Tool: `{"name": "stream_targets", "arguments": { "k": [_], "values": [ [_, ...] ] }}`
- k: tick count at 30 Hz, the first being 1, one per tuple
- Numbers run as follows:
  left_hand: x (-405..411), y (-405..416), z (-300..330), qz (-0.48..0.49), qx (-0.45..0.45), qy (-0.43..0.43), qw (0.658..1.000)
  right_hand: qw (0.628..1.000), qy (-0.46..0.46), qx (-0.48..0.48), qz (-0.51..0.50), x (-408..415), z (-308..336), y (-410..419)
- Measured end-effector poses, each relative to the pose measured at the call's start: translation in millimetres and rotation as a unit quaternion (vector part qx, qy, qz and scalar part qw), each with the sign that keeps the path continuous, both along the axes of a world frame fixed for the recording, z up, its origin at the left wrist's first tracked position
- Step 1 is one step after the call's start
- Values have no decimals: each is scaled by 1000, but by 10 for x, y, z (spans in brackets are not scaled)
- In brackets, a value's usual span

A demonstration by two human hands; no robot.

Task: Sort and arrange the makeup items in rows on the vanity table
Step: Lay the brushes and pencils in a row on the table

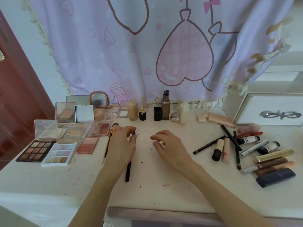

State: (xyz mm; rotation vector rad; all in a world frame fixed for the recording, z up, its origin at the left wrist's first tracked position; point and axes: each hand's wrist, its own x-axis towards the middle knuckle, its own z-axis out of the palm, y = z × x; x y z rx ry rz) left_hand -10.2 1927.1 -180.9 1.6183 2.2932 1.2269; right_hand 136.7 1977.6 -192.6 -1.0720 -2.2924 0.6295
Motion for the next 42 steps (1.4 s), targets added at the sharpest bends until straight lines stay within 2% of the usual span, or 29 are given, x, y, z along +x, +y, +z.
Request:
{"name": "stream_targets", "arguments": {
  "k": [6, 10, 18, 22, 24, 27, 29, 36, 40, 42],
  "values": [
    [587, 105, -36, -137, -30, 44, 989, 983, -56, 140, -104, 805, 5, 134],
    [1001, 236, -188, -194, -84, 52, 976, 974, -47, 157, -154, 1115, -76, 190],
    [1326, 418, -307, -167, -76, 52, 982, 956, 52, 210, -199, 1205, -196, 184],
    [1233, 368, -230, -119, -38, -19, 992, 946, 143, 216, -194, 1218, -154, 156],
    [1193, 318, -141, -101, -10, -84, 991, 941, 211, 168, -204, 1192, -128, 117],
    [1211, 224, -40, -129, 0, -145, 981, 929, 308, -62, -194, 1131, -65, 99],
    [1262, 172, -23, -160, -7, -143, 977, 904, 370, -135, -168, 1129, -34, 111],
    [1329, 99, -24, -256, -49, -107, 960, 901, 412, -119, -61, 1187, 18, 36],
    [1180, 93, 147, -204, 27, -192, 959, 918, 357, -171, 6, 1182, 31, 1],
    [1065, 112, 278, -212, 64, -211, 952, 943, 286, -170, 25, 1132, 65, -17]
  ]
}}
